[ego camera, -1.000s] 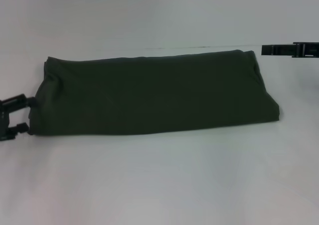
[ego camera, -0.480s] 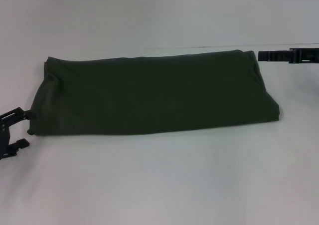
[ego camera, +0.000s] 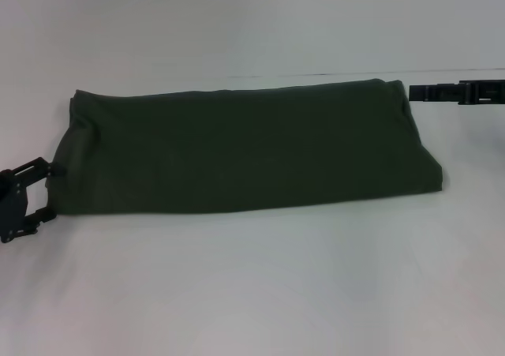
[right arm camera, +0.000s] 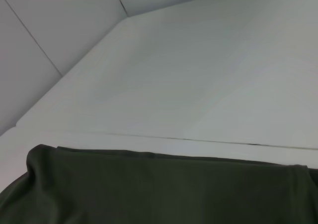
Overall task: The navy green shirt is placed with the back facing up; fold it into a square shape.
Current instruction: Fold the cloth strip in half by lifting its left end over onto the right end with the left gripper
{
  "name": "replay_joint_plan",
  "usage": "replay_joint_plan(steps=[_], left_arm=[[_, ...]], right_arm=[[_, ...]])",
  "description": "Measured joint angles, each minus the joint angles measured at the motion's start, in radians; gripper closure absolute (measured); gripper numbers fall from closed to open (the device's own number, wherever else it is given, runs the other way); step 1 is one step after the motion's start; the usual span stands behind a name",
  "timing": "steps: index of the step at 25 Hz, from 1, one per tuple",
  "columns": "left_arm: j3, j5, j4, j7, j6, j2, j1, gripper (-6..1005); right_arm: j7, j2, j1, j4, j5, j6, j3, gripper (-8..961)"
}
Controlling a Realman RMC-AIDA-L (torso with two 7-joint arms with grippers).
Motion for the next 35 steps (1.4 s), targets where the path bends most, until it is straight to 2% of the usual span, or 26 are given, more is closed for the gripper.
replay_joint_plan(steps=[14, 25, 35], left_arm=[[0.004, 0.005, 0.007, -0.017, 0.014, 0.011, 0.031, 91], [0.023, 0.008, -0.009, -0.010, -0.054, -0.003, -0.015, 91], [0.046, 0.004, -0.017, -0.016, -0.069, -0.003, -0.020, 92]], right_arm=[[0.011, -0.007, -0.002, 0.013, -0.019, 0.007, 0.009, 135], [0.012, -0.007, -0.002, 0.012, -0.014, 0.001, 0.009, 135], [0.012, -0.007, -0.008, 0.012, -0.013, 0.000, 0.012, 136]])
